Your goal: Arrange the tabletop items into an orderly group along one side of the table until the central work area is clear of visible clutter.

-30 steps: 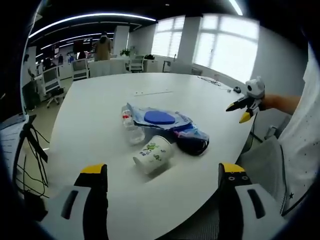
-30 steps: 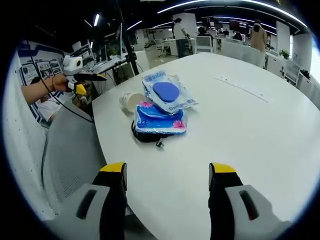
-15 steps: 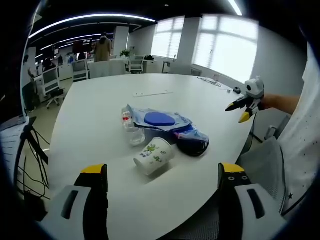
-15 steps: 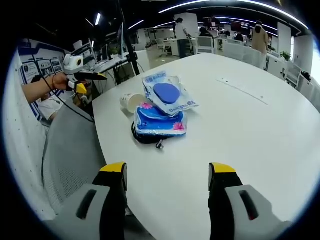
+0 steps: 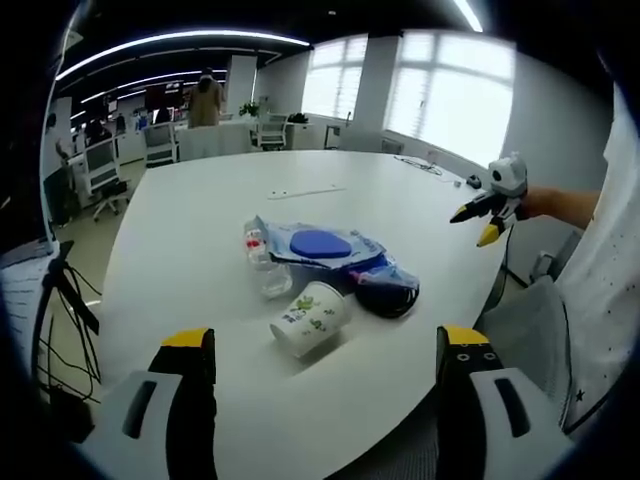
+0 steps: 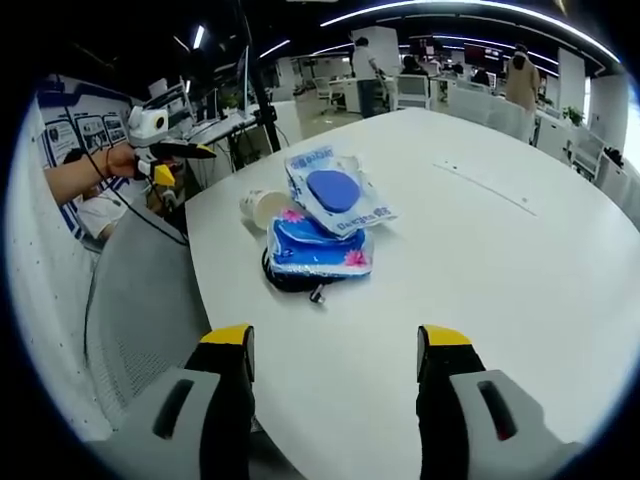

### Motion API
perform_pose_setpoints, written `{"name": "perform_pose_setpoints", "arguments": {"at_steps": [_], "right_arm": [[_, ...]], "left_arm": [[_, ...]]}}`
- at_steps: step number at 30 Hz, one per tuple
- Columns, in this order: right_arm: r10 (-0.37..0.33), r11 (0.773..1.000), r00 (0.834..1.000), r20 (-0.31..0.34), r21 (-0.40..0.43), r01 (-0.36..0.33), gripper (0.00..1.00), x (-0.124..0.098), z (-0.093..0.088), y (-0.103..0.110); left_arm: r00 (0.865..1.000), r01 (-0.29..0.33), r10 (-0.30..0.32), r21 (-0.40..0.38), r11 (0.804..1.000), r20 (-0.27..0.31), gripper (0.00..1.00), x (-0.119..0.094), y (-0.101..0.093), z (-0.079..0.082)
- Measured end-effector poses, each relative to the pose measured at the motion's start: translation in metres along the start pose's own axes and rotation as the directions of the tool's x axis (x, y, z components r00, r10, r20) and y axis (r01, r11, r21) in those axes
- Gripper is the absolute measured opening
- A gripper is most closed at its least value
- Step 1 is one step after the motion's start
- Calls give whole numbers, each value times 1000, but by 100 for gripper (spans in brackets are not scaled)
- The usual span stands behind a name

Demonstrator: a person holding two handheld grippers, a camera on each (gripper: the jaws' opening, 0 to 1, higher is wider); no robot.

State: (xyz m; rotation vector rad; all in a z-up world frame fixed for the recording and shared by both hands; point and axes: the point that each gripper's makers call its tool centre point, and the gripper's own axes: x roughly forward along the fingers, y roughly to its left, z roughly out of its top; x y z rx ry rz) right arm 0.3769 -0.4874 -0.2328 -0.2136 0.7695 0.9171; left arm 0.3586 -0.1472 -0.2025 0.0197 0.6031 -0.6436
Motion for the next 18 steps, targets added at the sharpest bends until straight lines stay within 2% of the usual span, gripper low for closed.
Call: {"name": "perform_pose_setpoints", "arguments": {"at_steps": [18], "right_arm": [[-7, 1000, 1000, 18, 2, 7, 64, 1, 8, -5]], "left_arm": [[1000, 2, -2, 14, 1000, 9, 93, 3, 1, 9]]}}
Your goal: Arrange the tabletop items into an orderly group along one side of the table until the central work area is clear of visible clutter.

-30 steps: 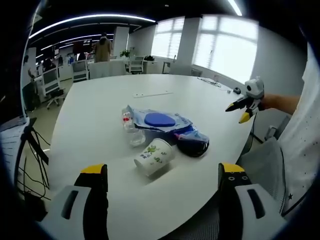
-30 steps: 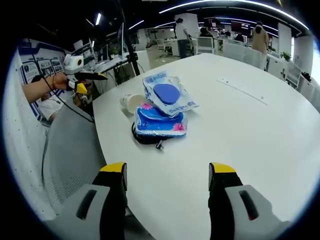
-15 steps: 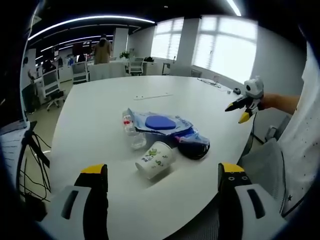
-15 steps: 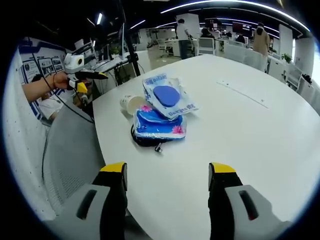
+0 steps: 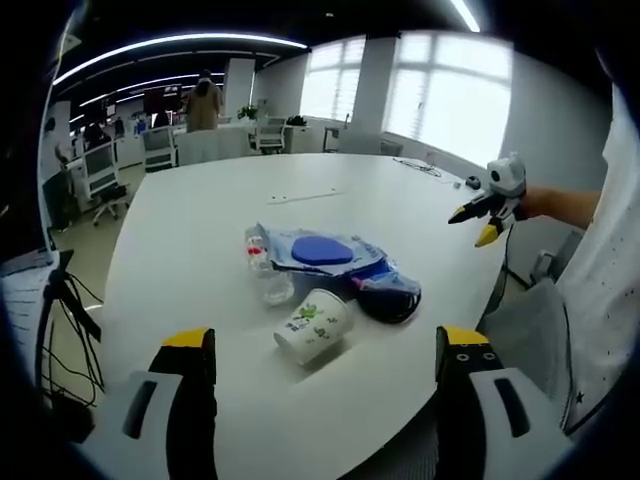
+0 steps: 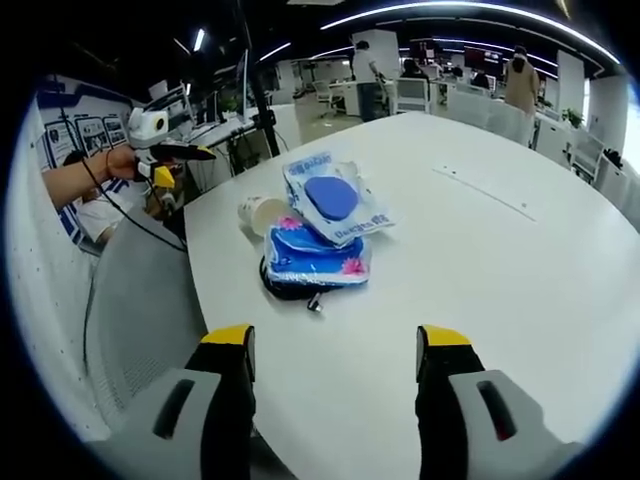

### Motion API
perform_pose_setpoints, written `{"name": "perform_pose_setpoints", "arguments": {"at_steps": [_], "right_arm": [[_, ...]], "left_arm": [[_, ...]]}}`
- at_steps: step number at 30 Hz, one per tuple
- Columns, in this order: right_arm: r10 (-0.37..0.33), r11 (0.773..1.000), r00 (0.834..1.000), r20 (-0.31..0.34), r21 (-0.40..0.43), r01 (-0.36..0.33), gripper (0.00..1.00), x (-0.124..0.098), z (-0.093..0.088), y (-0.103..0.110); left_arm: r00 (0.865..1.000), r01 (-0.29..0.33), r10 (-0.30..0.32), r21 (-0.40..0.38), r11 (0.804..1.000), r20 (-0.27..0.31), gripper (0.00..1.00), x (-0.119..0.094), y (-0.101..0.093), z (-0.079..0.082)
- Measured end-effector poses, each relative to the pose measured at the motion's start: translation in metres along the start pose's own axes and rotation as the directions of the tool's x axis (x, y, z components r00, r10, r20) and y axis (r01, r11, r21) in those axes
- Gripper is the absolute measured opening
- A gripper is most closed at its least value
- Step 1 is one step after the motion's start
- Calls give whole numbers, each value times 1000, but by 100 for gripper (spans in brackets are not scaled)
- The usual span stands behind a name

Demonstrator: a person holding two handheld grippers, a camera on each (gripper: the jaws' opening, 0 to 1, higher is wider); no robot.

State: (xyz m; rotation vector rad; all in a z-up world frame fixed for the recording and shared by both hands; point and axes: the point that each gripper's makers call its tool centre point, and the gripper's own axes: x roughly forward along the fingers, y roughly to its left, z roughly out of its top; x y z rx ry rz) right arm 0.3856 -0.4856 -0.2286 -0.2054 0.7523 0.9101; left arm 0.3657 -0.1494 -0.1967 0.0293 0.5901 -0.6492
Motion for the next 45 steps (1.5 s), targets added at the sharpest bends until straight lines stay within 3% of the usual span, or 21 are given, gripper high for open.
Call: {"name": "perform_pose_setpoints", "arguments": {"at_steps": [18, 45], "right_arm": [[-15, 1000, 999, 36, 22, 14, 62, 5, 18, -10], [-13, 999, 994, 105, 51, 8, 58, 35, 56, -18]], "left_arm": [[1000, 6, -6, 18, 1000, 17, 93, 9, 7, 17], [998, 15, -17, 28, 999, 54, 92, 34, 17, 43]]}}
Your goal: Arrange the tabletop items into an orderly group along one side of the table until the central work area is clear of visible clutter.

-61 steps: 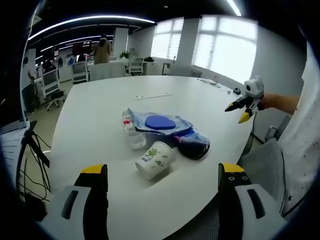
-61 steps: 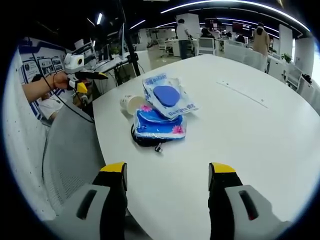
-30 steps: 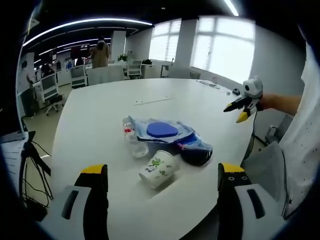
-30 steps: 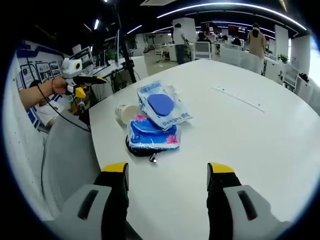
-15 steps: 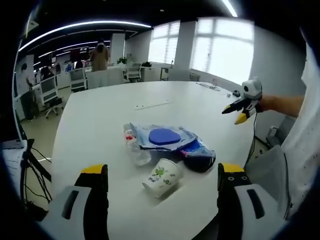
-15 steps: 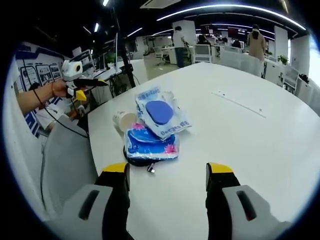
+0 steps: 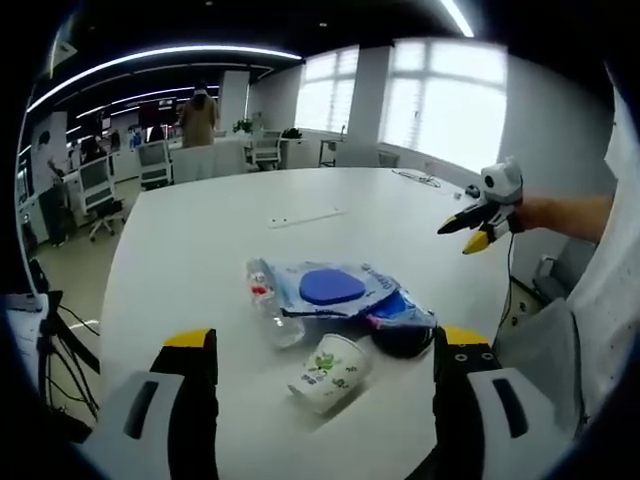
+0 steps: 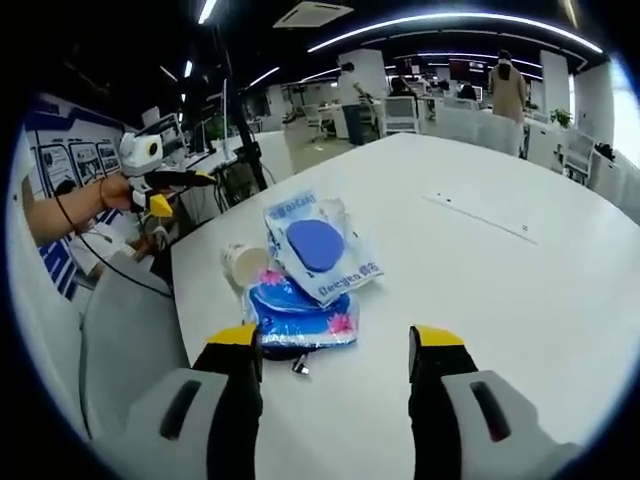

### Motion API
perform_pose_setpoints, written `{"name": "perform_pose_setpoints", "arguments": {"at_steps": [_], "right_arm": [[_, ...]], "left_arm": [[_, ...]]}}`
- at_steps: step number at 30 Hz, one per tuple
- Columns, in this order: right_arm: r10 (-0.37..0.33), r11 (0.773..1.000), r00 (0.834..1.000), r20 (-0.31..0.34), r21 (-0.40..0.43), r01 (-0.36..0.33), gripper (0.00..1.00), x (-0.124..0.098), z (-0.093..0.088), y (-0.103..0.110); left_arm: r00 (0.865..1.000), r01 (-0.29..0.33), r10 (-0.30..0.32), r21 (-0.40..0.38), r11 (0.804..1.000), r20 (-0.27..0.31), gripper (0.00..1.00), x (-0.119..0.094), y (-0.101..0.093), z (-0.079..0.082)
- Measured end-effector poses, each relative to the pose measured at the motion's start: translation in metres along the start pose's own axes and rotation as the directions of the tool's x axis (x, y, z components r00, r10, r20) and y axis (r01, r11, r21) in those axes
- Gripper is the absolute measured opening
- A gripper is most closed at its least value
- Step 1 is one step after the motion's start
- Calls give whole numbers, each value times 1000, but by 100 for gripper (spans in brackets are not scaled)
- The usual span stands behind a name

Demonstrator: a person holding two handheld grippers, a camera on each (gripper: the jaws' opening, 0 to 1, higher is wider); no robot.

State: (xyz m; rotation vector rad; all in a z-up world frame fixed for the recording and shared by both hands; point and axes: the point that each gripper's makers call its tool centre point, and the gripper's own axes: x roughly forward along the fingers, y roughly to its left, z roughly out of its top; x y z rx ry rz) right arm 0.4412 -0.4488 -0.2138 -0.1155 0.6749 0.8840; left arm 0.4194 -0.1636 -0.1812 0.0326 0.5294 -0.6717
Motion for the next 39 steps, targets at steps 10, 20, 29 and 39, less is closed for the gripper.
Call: {"name": "perform_pose_setpoints", "arguments": {"at_steps": [10, 20, 29, 39], "right_arm": [[-9, 999, 1000, 22, 31, 9, 55, 12, 10, -8], [-18, 999, 1000, 15, 39, 17, 54, 25, 14, -16], [-13, 998, 1000, 6, 58, 12, 52, 41, 15, -19], [-10, 997, 1000, -11, 76, 11, 51, 55, 15, -25]], "left_arm": [[1000, -2, 2, -1, 1000, 7, 90, 10, 8, 6], [1000, 1, -1, -4, 1000, 9, 90, 22, 14, 10], [1000, 3, -3, -9, 1000, 10, 88, 34, 22, 14], [1000, 8, -8, -24, 1000, 16, 84, 50, 30, 17]]}}
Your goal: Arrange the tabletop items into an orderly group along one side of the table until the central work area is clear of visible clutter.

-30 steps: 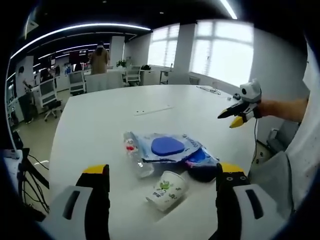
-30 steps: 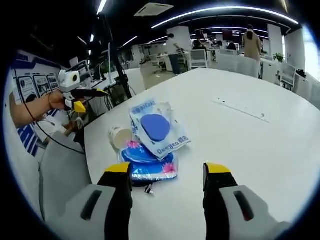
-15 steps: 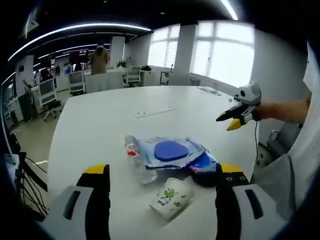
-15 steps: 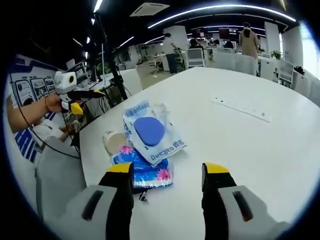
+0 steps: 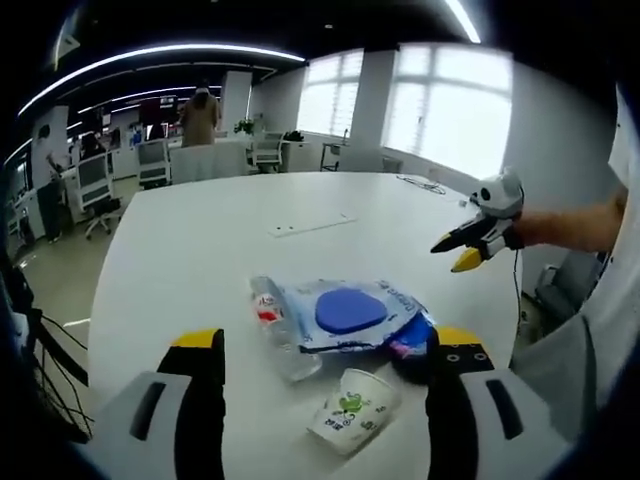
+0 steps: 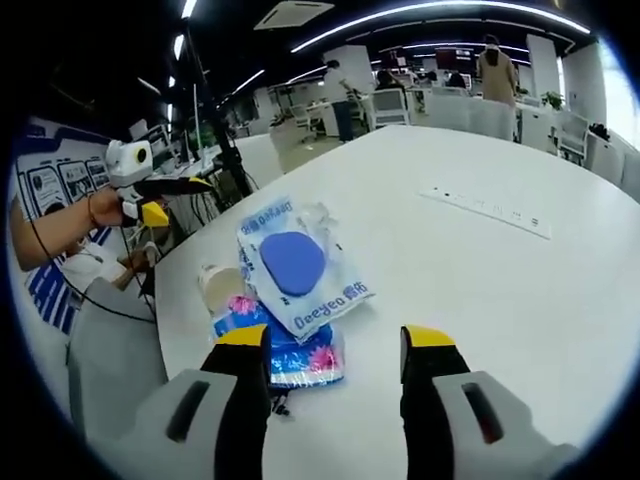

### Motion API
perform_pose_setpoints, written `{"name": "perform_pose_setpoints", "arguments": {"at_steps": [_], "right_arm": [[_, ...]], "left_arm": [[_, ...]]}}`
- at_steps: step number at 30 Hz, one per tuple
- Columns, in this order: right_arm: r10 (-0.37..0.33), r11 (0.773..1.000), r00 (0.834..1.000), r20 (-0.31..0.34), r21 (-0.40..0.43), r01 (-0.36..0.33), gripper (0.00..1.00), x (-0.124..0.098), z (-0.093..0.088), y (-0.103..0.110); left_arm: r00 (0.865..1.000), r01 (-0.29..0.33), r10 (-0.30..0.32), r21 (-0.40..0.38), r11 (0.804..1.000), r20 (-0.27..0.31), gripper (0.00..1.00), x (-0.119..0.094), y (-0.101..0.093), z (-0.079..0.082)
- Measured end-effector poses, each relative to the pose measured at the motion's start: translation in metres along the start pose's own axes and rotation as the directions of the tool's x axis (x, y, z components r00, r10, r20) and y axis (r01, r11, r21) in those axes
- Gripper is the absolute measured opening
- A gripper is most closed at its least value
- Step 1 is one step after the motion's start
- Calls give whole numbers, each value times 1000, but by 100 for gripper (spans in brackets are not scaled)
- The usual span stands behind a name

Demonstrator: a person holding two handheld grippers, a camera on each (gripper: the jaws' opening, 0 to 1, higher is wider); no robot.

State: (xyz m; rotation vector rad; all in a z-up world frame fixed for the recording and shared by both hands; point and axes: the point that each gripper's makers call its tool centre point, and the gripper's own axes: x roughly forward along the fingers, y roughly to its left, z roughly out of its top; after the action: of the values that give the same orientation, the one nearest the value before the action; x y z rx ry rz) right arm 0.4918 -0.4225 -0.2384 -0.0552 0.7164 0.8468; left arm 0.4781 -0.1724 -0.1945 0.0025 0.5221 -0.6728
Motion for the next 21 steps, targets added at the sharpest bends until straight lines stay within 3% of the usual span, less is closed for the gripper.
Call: {"name": "perform_pose_setpoints", "arguments": {"at_steps": [21], "right_arm": [[-7, 997, 1000, -24, 81, 9, 47, 27, -2, -12]], "left_arm": [[1000, 2, -2, -27, 1000, -6, 76, 26, 10, -3]]}}
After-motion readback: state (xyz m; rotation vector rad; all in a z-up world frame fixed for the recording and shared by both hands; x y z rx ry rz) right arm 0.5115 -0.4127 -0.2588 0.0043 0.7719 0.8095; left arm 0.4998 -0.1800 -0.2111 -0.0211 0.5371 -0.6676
